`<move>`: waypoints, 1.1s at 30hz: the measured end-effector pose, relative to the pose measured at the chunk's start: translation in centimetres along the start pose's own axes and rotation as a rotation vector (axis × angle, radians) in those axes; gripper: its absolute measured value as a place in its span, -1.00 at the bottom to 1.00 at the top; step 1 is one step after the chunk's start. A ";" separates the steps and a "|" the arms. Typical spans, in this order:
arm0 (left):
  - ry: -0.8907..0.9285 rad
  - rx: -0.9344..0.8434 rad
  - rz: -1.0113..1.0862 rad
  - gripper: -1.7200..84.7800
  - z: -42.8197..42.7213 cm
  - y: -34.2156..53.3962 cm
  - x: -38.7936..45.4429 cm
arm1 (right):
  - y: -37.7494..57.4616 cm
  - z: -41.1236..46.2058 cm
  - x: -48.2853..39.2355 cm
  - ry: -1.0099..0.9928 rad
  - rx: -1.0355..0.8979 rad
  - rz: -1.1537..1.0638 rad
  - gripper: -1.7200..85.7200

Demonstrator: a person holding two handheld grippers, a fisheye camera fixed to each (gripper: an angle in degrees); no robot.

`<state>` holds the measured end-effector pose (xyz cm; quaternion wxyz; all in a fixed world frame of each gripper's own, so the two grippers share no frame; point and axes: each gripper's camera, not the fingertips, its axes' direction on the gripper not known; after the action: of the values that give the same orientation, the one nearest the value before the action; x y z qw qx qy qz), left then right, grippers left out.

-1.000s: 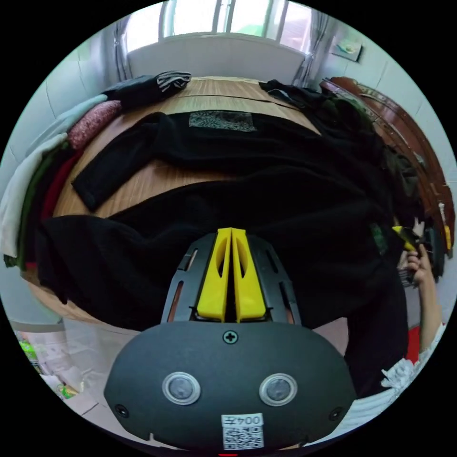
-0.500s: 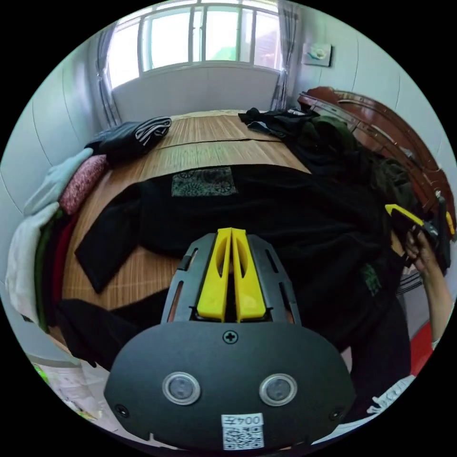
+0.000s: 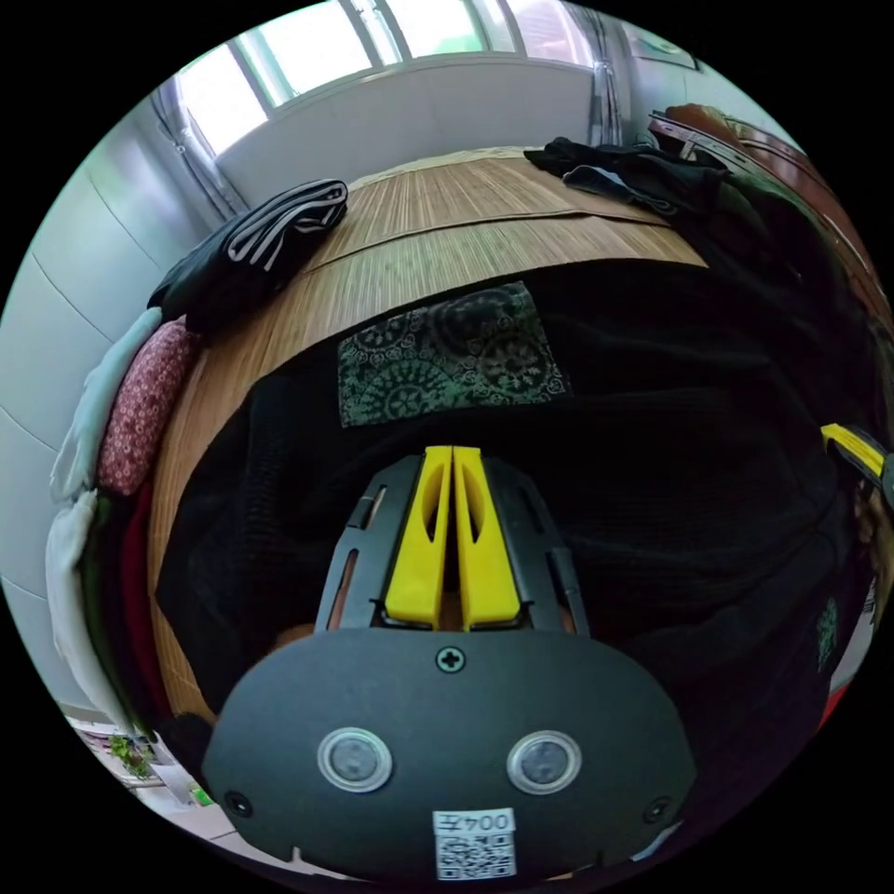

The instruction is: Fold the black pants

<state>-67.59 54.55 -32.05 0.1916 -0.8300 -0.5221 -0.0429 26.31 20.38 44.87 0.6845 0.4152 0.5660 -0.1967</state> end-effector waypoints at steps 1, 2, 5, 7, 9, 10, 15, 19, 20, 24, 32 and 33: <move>-0.004 0.003 -0.003 -0.96 0.8 -1.7 -0.2 | -1.3 0.3 0.0 -0.002 0.002 0.002 -0.97; -0.006 0.012 -0.006 -0.96 1.6 -3.1 -0.5 | -2.3 0.6 0.2 -0.018 0.005 0.010 -0.97; -0.001 0.042 0.000 -0.96 2.9 -5.3 -1.3 | -3.4 0.5 1.3 -0.088 0.010 0.046 -0.98; 0.022 0.037 -0.008 -0.96 3.0 -6.0 -2.0 | -3.2 0.1 2.3 -0.141 0.022 0.073 -0.98; 0.041 0.019 -0.043 -0.95 1.9 -5.9 -3.2 | -3.0 -0.4 3.2 -0.195 0.032 0.094 -0.98; 0.031 0.067 -0.078 -0.95 -0.2 -5.0 -4.1 | -2.8 -1.3 3.7 -0.221 0.049 0.097 -0.98; 0.110 0.296 -0.028 -0.95 -12.9 4.3 -6.6 | 3.1 -12.3 3.3 -0.310 0.307 0.043 -0.98; 0.250 0.216 -0.018 -0.95 -17.4 17.7 -7.5 | 12.7 -15.3 1.6 -0.272 0.234 0.055 -0.98; 0.264 0.160 -0.029 -0.95 -16.8 21.2 -7.3 | 15.0 -14.6 1.3 -0.261 0.175 0.070 -0.98; 0.296 -0.031 -0.111 -0.95 -12.7 27.5 -7.1 | 18.7 -12.7 0.8 -0.256 0.021 0.138 -0.97; 0.205 -0.003 -0.140 -0.96 -18.2 32.5 -4.1 | 24.3 -21.6 -2.0 -0.418 0.068 0.340 -0.84; 0.227 -0.023 -0.156 -0.96 -17.5 32.7 -4.2 | 24.5 -21.5 -2.4 -0.407 0.061 0.346 -0.84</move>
<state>-38.31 32.13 -25.95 0.2359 -0.7789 -0.5594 -0.1571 30.62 51.06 55.25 0.7949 0.4780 0.3311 -0.1732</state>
